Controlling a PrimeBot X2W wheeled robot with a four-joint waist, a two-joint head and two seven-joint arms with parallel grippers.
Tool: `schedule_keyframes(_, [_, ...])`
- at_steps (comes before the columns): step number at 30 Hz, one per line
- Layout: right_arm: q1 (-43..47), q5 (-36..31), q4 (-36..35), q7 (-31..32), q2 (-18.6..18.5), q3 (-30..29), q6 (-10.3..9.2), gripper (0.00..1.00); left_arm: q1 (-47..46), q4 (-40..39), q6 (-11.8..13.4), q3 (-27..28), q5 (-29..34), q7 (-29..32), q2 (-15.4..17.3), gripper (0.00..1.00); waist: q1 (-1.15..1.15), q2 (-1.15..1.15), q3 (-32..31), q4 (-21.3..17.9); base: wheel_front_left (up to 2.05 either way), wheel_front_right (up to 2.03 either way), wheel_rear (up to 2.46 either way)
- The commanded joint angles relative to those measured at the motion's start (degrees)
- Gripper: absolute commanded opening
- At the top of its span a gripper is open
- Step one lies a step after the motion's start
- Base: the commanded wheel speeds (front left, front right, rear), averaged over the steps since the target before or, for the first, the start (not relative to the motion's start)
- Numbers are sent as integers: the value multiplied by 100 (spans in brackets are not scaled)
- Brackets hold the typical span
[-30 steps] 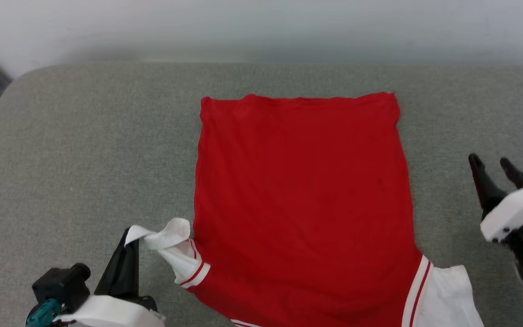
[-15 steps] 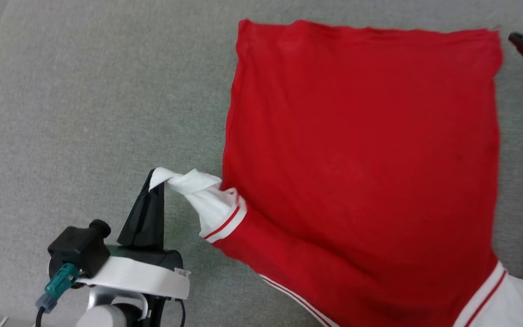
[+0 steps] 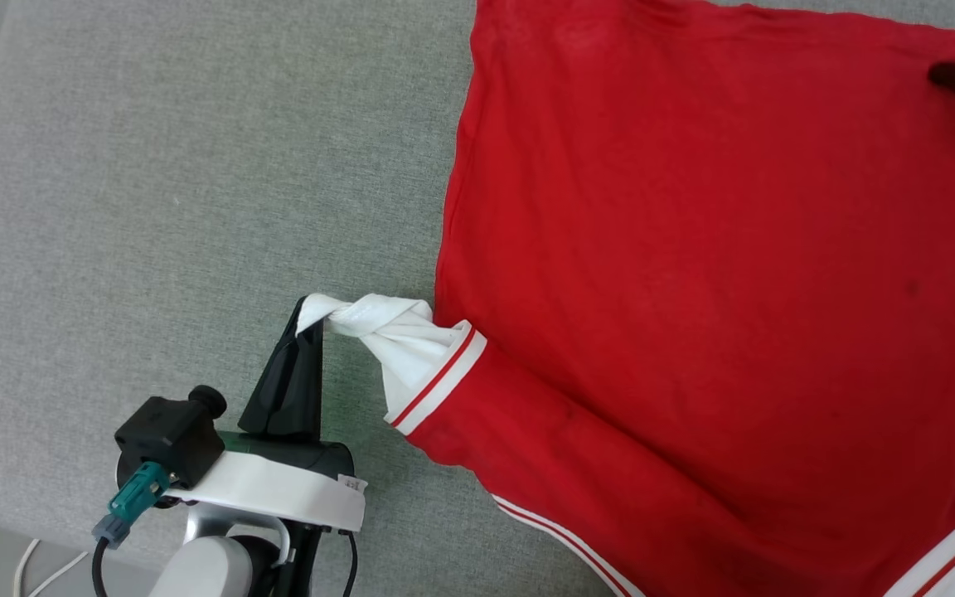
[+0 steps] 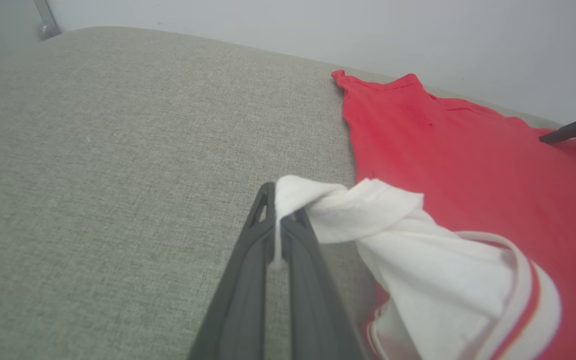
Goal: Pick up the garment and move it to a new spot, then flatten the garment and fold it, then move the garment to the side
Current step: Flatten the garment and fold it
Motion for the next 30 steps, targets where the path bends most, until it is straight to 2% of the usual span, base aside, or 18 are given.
schedule_keyframes(1, [628,-22,526,361,263,43,-2,0,-64,24,-32,-5,-26,-25,-11,0,0,0,-37,6,0,0,0])
schedule_keyframes(4, [544,-88,604,336,268,-64,-2,0,-64,123,-86,-12,-82,-28,0,0,0,0,-146,31,0,0,0])
schedule_keyframes(9, [373,-197,523,93,78,-109,-2,0,99,351,-85,11,-146,-56,6,0,0,0,-468,62,0,0,0])
schedule_keyframes(15, [519,36,229,-250,-151,375,-2,0,364,655,2,99,-226,9,121,0,0,0,-1199,-113,0,0,0])
schedule_keyframes(24, [2056,1023,-802,-546,-754,1302,-2,0,865,959,182,379,-402,181,392,0,0,0,-2322,-637,0,0,0])
schedule_keyframes(30, [3630,1553,-1721,-577,-1057,1201,-3,0,1246,1040,266,573,-572,290,543,0,0,0,-2805,-1066,0,0,0])
